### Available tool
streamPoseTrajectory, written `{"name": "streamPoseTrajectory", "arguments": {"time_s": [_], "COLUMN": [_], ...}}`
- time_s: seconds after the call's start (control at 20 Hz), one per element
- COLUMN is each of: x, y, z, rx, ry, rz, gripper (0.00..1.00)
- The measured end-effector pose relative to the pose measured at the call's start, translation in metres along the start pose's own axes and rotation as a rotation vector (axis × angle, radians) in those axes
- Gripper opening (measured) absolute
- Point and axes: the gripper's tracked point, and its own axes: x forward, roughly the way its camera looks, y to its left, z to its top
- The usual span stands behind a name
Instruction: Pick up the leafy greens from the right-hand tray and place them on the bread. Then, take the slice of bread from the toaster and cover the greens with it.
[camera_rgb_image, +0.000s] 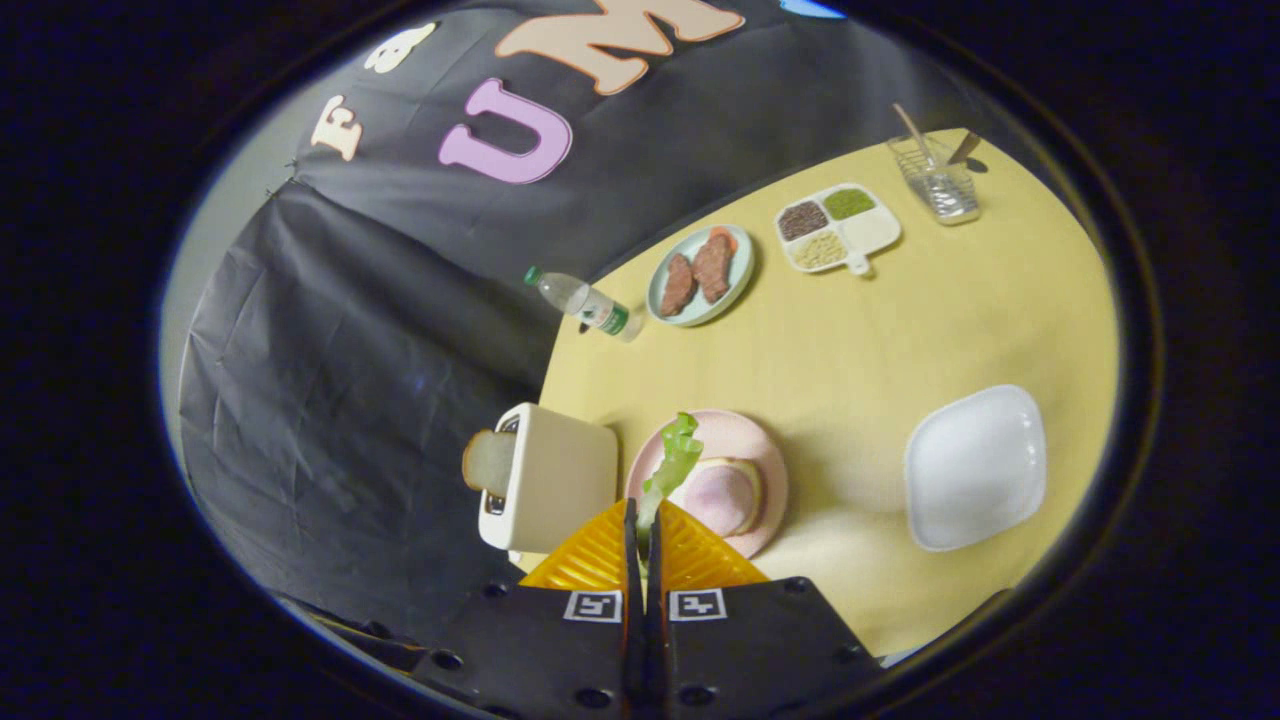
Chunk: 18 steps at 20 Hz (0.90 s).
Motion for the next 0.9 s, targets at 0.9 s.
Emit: {"name": "streamPoseTrajectory", "arguments": {"time_s": [0.9], "x": [0.089], "y": [-0.088], "z": [-0.048], "rx": [-0.098], "ry": [0.073], "rz": [-0.337], "gripper": [0.04]}}
